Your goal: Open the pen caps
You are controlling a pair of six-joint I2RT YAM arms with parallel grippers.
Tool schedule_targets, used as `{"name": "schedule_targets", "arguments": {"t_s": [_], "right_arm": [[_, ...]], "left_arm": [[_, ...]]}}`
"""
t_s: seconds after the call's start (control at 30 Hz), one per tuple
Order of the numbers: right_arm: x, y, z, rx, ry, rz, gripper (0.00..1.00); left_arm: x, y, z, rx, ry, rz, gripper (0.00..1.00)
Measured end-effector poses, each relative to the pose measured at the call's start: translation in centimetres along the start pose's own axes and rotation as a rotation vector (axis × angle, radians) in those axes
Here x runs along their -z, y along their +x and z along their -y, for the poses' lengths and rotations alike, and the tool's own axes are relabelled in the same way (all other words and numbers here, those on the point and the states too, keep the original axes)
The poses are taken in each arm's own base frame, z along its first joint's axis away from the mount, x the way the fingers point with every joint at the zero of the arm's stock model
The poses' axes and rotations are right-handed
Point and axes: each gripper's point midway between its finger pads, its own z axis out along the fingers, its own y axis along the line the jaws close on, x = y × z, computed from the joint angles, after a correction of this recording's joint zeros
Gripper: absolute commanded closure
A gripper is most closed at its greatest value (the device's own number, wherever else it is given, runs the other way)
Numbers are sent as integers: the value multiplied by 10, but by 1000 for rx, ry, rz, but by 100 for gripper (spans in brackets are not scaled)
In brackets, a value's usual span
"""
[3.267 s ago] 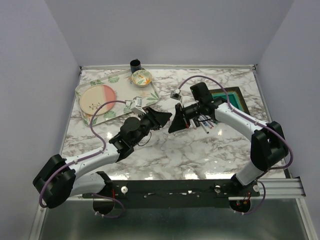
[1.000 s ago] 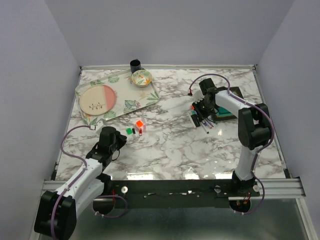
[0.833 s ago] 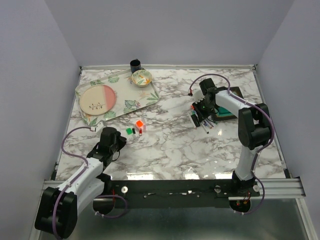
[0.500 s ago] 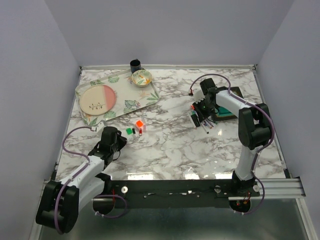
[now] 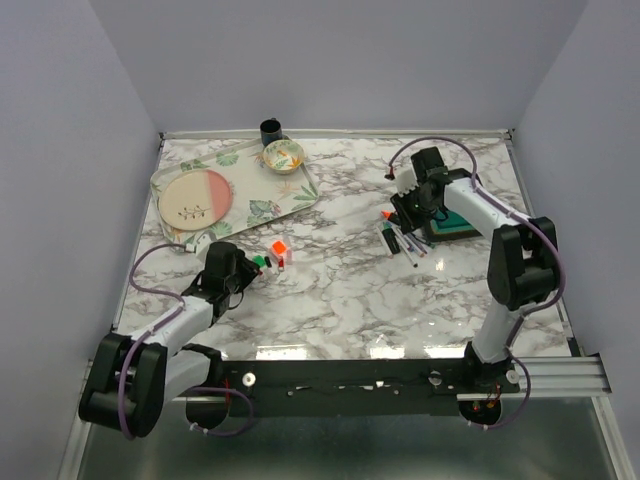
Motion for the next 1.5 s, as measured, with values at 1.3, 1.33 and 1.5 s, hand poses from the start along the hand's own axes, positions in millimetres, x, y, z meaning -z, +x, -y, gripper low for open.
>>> {"name": "schedule_targets", "arguments": {"t_s": [1.3, 1.33, 1.5], "right_arm": [[364, 15, 39, -293, 646, 1027, 0], [366, 18, 39, -324, 649, 1022, 0], [376, 27, 37, -420, 665, 1032, 0]], "left_arm": [[189, -125, 176, -519, 493, 206, 1], [193, -124, 174, -531, 497, 209, 1], [207, -121, 168, -561, 514, 229, 1]]}}
